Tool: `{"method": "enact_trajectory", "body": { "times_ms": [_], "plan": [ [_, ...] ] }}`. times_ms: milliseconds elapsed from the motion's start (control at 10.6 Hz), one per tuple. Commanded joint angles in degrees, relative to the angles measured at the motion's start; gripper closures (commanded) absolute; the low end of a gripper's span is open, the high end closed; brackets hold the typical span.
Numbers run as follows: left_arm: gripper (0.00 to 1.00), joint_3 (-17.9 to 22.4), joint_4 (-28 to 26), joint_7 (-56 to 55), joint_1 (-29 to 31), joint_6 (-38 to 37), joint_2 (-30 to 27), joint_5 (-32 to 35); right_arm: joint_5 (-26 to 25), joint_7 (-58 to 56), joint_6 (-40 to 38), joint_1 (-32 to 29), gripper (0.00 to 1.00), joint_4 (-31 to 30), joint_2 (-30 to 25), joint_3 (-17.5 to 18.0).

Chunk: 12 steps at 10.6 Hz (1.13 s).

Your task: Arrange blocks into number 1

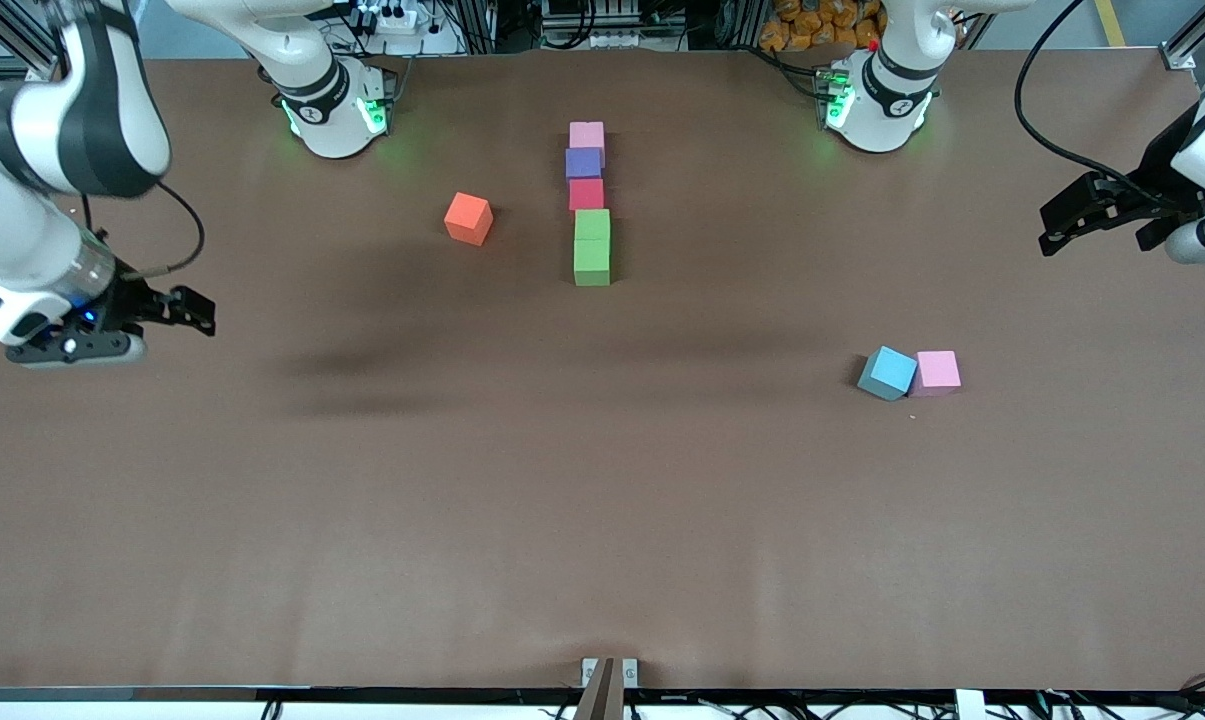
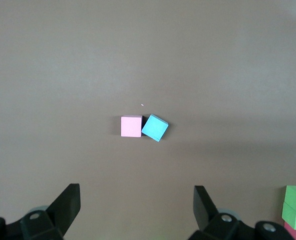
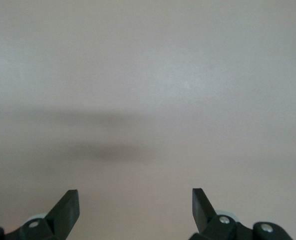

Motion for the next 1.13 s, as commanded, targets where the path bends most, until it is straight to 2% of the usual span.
{"method": "enact_trajectory", "body": {
  "times_ms": [0, 189, 566, 1038],
  "plan": [
    [0.0, 0.9, 0.6, 1.5, -0.6, -1.0, -0.2, -0.9, -0.1, -0.2, -11.0, -2.5, 0.0, 12.0, -0.3, 4.3],
    [0.0, 0.8, 0.6, 1.5, -0.6, -1.0, -0.2, -0.7, 3.8, -0.2, -17.9, -8.4, 0.0, 19.8, 0.0, 10.0],
    [0.0, 0.9, 0.6, 1.5, -0.8, -1.0, -0.2, -0.8, 4.9, -0.4, -26.0, -8.9, 0.0, 27.4, 0.2, 9.8],
    [0.0, 1.7, 0.6, 1.5, -1.4, -1.1, -0.3, -1.0, 4.9, -0.2, -29.3, -10.8, 0.0, 28.1, 0.0, 9.7]
  ]
}}
